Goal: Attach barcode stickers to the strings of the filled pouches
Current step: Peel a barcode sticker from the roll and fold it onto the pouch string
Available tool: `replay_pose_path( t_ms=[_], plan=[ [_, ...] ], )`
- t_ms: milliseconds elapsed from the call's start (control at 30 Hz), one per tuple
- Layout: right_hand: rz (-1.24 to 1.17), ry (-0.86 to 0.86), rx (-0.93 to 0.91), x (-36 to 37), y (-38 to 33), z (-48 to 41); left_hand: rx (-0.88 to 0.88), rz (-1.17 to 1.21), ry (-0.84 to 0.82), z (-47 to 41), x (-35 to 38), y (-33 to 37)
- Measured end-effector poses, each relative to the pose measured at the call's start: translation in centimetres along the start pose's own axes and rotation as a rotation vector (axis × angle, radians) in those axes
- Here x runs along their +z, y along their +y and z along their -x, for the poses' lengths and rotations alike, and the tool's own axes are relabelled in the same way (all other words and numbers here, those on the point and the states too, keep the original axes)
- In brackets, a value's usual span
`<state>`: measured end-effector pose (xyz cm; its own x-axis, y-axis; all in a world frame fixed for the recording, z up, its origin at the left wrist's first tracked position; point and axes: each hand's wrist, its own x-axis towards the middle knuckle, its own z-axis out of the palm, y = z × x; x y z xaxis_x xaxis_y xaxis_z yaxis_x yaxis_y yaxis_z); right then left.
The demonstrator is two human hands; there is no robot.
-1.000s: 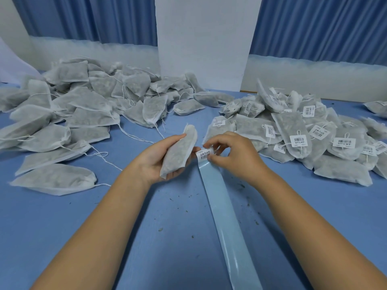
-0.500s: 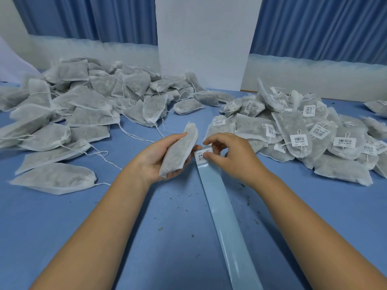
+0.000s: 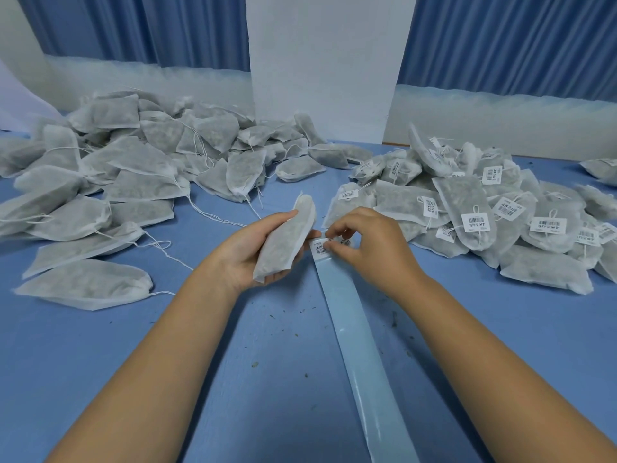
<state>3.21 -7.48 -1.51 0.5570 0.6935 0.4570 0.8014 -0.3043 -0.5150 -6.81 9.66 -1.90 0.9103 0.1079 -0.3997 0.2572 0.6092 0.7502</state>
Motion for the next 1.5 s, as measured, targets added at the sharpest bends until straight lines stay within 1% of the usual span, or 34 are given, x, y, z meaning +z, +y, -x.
replay_pose_path(
  t_ms=[233, 333, 533, 600, 667, 767, 833, 900, 933, 1033, 1100, 1167, 1300, 1400, 1500],
  plan=[
    [0.026, 0.013, -0.015, 0.1, 0.2, 0.0, 0.009, -0.017, -0.025, -0.2, -0.2, 0.0],
    [-0.008, 0.0, -0.006, 0.2, 0.2, 0.1, 0.026, -0.031, -0.029, -0.3, -0.4, -0.1],
    [-0.222, -0.068, 0.027, -0.4, -0.6, 0.3, 0.055, -0.05, -0.003, -0.4, -0.7, -0.1],
    [-0.326, -0.056, 0.032, -0.7, -1.0, 0.2, 0.062, -0.049, 0.013, -0.3, -0.7, -0.1],
    [-0.442, 0.006, 0.073, -1.2, -1.1, 0.0, 0.077, -0.065, 0.05, -0.1, -0.7, -0.1],
    [-0.546, 0.172, 0.179, -1.6, -0.8, -0.3, 0.114, -0.176, 0.118, 0.3, -0.4, -0.1],
    [-0.57, 0.211, 0.23, -1.7, -0.6, -0.5, 0.139, -0.326, 0.186, 0.5, 0.0, -0.1],
    [-0.608, 0.175, 0.264, -1.4, -0.5, -0.6, 0.179, -0.494, 0.238, 0.8, 0.5, -0.2],
    [-0.645, 0.139, 0.283, -1.3, -0.6, -0.6, 0.201, -0.563, 0.235, 0.9, 0.7, -0.3],
    [-0.695, 0.031, 0.269, -0.8, -0.8, -0.4, 0.238, -0.681, 0.142, 1.5, 1.3, -0.6],
    [-0.704, 0.015, 0.264, -0.5, -0.8, -0.4, 0.258, -0.739, 0.083, 1.9, 1.7, -0.8],
    [-0.746, 0.039, 0.322, -0.6, -0.8, -0.3, 0.273, -0.775, 0.066, 2.0, 1.8, -0.8],
    [-0.835, 0.087, 0.443, -0.9, -0.7, -0.4, 0.278, -0.781, 0.086, 2.1, 1.5, -0.4],
    [-0.864, 0.091, 0.454, -0.9, -0.9, -0.5, 0.286, -0.769, 0.117, 2.0, 1.5, -0.4],
    [-0.835, 0.184, 0.436, -1.2, -1.1, -0.7, 0.287, -0.77, 0.207, 1.7, 1.5, -0.4]
  ],
)
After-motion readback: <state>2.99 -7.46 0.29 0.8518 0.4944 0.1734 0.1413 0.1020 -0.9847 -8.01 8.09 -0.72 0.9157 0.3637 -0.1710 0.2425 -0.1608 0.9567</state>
